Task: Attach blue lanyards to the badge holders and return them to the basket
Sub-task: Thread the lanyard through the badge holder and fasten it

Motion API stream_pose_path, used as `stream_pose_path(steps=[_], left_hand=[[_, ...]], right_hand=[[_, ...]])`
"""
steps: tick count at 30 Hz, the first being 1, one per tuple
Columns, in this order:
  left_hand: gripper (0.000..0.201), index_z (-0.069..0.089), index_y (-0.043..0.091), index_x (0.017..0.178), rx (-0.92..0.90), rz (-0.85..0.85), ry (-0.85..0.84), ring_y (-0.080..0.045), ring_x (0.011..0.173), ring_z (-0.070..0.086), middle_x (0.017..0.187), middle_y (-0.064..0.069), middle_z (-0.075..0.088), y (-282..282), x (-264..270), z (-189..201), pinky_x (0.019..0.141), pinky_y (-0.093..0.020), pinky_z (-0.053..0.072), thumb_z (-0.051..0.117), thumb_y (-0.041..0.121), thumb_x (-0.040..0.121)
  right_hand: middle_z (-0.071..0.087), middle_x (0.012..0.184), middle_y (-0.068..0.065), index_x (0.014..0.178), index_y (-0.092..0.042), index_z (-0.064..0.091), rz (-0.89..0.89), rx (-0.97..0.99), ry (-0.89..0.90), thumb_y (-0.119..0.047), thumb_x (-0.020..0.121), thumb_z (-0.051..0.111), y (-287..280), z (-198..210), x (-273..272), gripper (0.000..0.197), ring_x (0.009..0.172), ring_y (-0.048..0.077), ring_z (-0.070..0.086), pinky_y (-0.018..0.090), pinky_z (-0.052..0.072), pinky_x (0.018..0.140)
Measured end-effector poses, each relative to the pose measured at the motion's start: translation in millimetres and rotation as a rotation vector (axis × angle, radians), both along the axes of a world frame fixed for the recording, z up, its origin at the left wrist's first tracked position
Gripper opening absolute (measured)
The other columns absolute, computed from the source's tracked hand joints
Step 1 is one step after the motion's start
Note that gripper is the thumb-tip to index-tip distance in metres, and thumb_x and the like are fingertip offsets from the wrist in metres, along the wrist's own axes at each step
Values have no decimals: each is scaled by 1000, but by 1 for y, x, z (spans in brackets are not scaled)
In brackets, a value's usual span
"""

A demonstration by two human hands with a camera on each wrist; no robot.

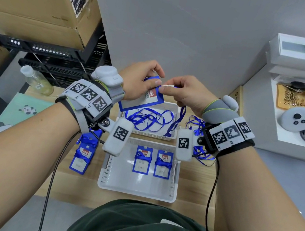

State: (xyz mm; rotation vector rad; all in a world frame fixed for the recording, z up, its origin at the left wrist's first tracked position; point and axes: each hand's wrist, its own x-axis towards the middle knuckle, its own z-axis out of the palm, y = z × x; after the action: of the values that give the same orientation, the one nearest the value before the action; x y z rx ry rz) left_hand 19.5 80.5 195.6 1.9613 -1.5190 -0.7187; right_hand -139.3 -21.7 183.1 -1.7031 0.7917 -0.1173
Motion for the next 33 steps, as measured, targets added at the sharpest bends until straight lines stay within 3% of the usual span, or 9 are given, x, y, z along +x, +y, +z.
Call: stream_pose_path(steps=[3, 7, 9, 13, 17, 21, 25, 33], left_hand=[[16, 56, 23, 109, 6, 7, -14, -8, 81, 66, 89, 6, 72, 2, 1, 2, 72, -25, 49, 58, 28, 94], [15, 58, 25, 101, 23, 39, -49, -8, 78, 67, 83, 4, 73, 3, 2, 2, 68, -24, 49, 62, 36, 91], [20, 60, 24, 97, 33, 60, -97, -10, 74, 66, 78, 4, 72, 2, 5, 2, 65, -24, 48, 63, 42, 89], [36, 65, 21, 85, 76, 103, -225, -19, 73, 62, 75, 1, 70, 0, 10, -2, 65, -29, 45, 57, 56, 88], [56, 64, 7, 78, 116, 80, -266, -29, 72, 60, 76, -10, 68, 0, 10, -4, 66, -36, 45, 43, 55, 95], [58, 64, 6, 83, 130, 54, -240, -29, 77, 64, 79, -11, 69, 0, 11, -4, 74, -42, 49, 38, 56, 97], [59, 64, 7, 83, 137, 56, -228, -27, 76, 64, 78, -9, 69, -1, 8, -2, 72, -39, 48, 35, 56, 97], [60, 62, 8, 80, 133, 62, -187, -22, 72, 65, 72, -4, 68, 0, 8, -2, 70, -37, 50, 33, 57, 97]], right_hand=[[46, 50, -11, 90, -11, 71, 3, 17, 10, -24, 88, 70, -2, -2, -2, 13, 50, 11, 35, 23, 32, 51], [67, 74, -2, 95, -12, 73, 67, -13, 33, -24, 91, 67, -6, -6, -5, 14, 62, 10, 52, 24, 43, 59], [70, 77, -2, 94, -14, 72, 72, -21, 29, -22, 92, 65, -8, -8, -5, 11, 64, 11, 55, 24, 43, 60], [68, 72, -3, 88, -14, 71, 53, -42, -6, -19, 93, 64, -9, -9, -5, 10, 63, 11, 54, 24, 43, 60], [67, 72, -2, 85, -12, 68, 43, -21, -25, -22, 95, 61, -10, -7, -3, 16, 60, 11, 53, 23, 41, 58], [65, 73, 3, 86, -8, 67, 50, 17, -31, -23, 97, 58, -11, -6, -2, 20, 59, 12, 52, 24, 40, 59], [61, 67, 3, 80, -9, 64, 25, 55, -82, -18, 98, 55, -8, -3, -1, 22, 53, 10, 51, 24, 40, 59], [59, 61, 5, 74, -7, 64, -42, 94, -109, -14, 92, 49, -8, -2, 1, 24, 56, 14, 51, 24, 45, 61]])
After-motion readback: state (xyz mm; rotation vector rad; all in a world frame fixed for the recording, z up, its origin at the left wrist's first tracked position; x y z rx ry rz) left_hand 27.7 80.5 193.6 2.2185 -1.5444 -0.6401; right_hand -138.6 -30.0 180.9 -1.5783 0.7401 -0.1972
